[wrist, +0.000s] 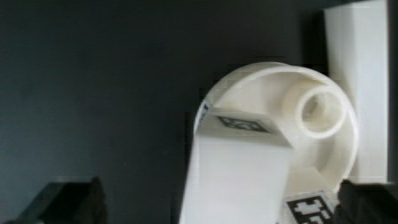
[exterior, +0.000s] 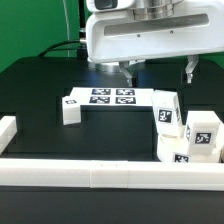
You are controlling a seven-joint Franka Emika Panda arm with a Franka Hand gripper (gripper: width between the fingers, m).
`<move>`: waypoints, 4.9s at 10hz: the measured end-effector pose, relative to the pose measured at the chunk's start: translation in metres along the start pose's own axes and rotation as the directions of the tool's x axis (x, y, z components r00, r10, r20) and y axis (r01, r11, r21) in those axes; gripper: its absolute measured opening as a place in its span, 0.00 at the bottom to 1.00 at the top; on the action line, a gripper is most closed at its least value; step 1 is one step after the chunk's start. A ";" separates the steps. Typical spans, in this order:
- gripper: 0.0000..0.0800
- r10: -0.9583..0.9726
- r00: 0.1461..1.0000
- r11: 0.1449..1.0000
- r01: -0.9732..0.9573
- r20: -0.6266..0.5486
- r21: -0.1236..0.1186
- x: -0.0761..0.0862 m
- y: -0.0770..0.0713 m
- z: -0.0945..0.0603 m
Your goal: Assemble stool
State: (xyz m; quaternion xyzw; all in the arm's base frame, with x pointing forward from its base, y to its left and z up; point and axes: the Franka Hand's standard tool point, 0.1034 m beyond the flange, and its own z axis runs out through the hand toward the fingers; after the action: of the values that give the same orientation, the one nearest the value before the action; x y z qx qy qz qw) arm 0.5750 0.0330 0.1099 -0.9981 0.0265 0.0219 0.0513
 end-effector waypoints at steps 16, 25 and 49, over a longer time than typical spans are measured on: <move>0.81 -0.873 0.487 0.484 0.872 0.025 -0.078 0.010 -0.001 0.010; 0.62 -0.867 0.497 0.495 0.866 0.029 -0.066 0.006 -0.009 0.028; 0.43 0.541 0.840 0.841 -0.538 -0.045 0.060 0.010 -0.014 0.029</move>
Offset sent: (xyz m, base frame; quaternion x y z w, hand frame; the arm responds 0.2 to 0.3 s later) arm 0.0000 0.0000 0.0000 0.0000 0.0000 -0.1296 0.9916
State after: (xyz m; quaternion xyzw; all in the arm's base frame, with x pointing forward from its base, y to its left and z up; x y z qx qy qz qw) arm 0.5849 0.0496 0.0817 -0.9491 0.3083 0.0048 0.0644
